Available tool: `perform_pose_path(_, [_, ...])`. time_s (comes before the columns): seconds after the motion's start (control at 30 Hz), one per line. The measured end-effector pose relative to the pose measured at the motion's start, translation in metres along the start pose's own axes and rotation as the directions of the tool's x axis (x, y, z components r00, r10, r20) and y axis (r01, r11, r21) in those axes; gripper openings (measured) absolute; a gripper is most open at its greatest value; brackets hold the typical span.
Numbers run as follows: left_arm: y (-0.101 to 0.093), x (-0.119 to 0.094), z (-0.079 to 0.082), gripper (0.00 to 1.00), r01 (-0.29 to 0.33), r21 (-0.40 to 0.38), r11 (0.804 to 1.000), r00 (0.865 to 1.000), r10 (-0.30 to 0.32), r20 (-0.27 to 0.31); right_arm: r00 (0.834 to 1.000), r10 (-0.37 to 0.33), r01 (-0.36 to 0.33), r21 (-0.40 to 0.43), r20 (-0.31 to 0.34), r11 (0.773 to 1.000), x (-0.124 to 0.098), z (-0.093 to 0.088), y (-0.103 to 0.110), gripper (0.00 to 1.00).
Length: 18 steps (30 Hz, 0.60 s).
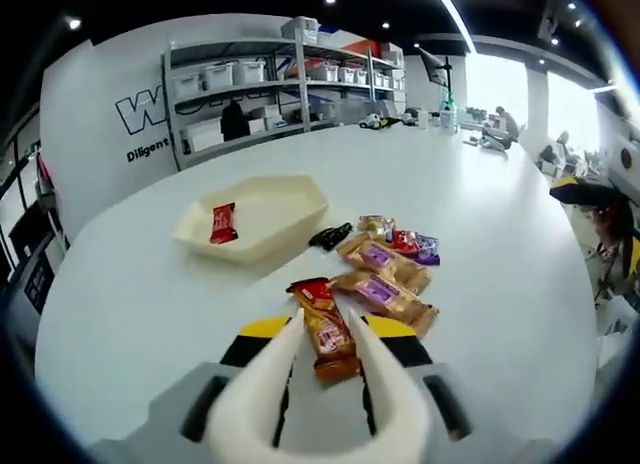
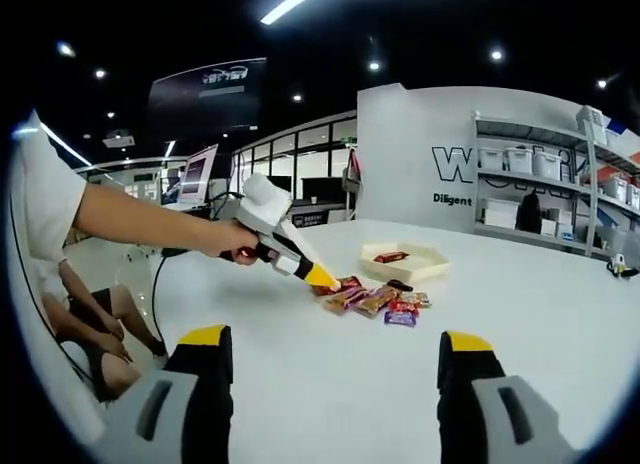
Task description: Place the target food into the container with the food tongs after gripping and lifting it, then release it inside without dropping or visibly crushing the food.
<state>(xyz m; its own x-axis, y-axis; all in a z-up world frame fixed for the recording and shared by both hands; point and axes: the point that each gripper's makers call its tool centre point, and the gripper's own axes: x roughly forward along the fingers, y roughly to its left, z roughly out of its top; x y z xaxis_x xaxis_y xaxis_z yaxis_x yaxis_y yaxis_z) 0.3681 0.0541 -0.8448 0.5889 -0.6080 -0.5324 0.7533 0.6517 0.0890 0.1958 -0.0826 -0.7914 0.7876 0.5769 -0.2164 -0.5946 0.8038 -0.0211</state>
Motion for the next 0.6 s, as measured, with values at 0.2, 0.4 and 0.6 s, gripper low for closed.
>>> perform_pose_path(0.2, [0.001,-0.006,-0.008,0.28,0.010,0.018,1.000,0.999,-0.010,-0.052,1.000,0.018,-0.018,-0.010,-0.010,1.000,0.008,0.000,0.006,0.81])
perform_pose_path(0.4, [0.005,-0.004,-0.002,0.29,0.005,0.018,1.000,0.998,-0.004,-0.059,1.000,0.026,-0.026,-0.014,-0.012,1.000,0.011,0.001,0.009,0.81])
perform_pose_path(0.6, [0.002,0.009,-0.001,0.29,-0.012,0.028,1.000,0.995,0.015,-0.103,1.000,0.021,-0.021,-0.014,-0.022,1.000,0.010,-0.003,0.008,0.80])
